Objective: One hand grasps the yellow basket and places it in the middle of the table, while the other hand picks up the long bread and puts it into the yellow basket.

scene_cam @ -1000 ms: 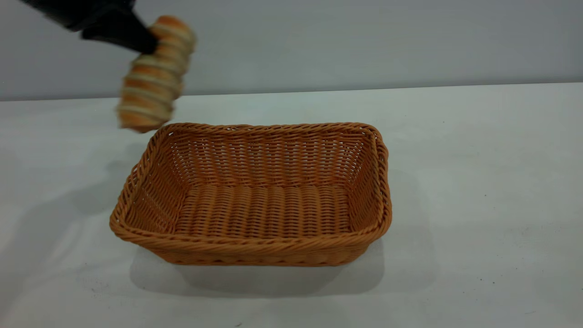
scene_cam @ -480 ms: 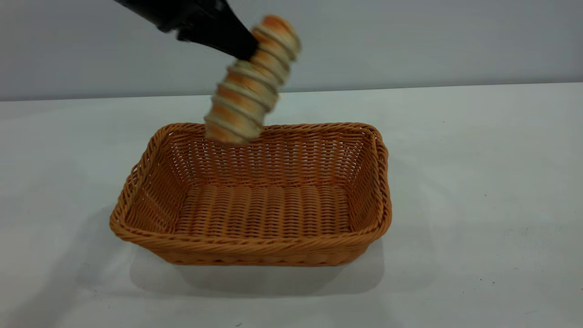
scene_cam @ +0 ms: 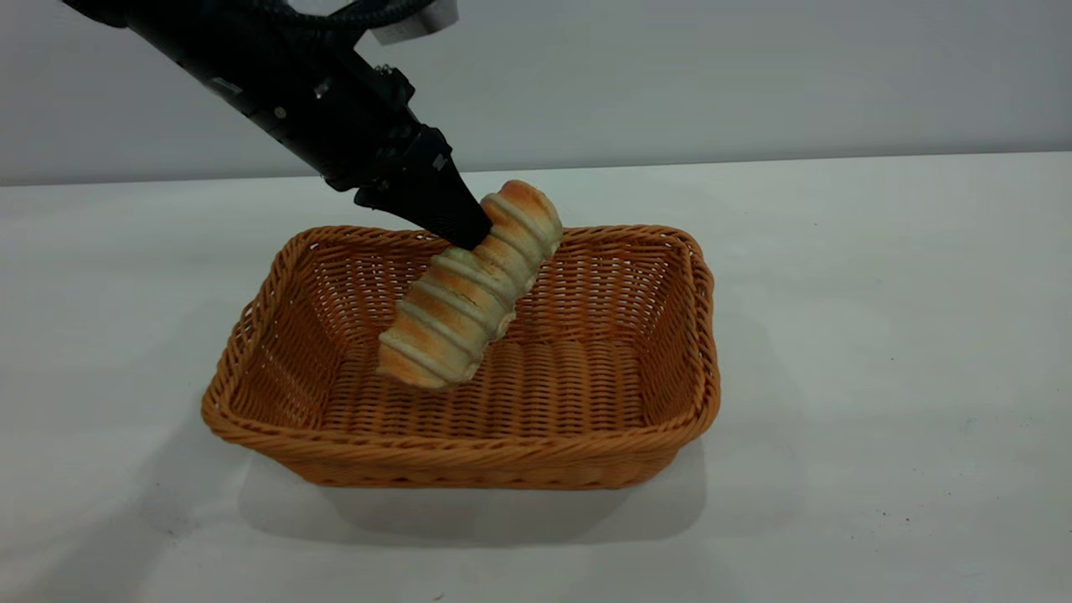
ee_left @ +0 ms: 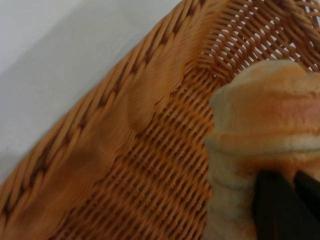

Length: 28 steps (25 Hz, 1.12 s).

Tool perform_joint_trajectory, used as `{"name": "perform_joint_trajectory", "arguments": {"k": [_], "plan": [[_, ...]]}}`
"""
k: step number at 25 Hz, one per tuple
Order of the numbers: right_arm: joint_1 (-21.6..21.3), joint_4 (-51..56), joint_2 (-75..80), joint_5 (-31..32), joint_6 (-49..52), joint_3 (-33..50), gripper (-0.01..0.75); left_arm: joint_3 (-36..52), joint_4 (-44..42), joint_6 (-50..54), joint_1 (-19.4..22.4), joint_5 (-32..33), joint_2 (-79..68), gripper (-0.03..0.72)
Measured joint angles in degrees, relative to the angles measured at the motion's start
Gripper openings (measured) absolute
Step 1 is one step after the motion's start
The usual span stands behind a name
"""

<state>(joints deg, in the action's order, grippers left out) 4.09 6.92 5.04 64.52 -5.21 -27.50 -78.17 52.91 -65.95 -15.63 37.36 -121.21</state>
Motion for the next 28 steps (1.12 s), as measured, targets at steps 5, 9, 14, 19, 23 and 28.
{"name": "perform_joint_trajectory", "arguments": {"k": [5, 9, 14, 19, 23, 28], "plan": [[0.0, 0.0, 0.0, 0.0, 0.06, 0.0, 0.331, 0.0, 0.17, 0.24, 0.0, 0.0, 0.0, 0.139], [0.0, 0.0, 0.0, -0.02, 0.06, 0.0, 0.322, 0.0, 0.34, 1.31, 0.0, -0.94, 0.0, 0.314], [0.0, 0.0, 0.0, -0.02, 0.06, 0.0, 0.286, 0.04, 0.34, 1.69, 0.0, -3.49, 2.09, 0.394], [0.0, 0.0, 0.0, -0.02, 0.06, 0.0, 0.244, 0.04, 0.34, 1.58, 0.0, -8.1, 11.19, 0.4], [0.0, -0.06, 0.0, -0.13, 0.19, 0.0, 0.237, 0.04, 0.14, 1.53, 0.0, -8.68, 21.23, 0.4], [0.0, -0.12, 0.0, -0.18, 0.68, 0.0, 0.236, 0.04, -7.2, 7.2, 0.1, -6.9, 34.3, 0.4]]}}
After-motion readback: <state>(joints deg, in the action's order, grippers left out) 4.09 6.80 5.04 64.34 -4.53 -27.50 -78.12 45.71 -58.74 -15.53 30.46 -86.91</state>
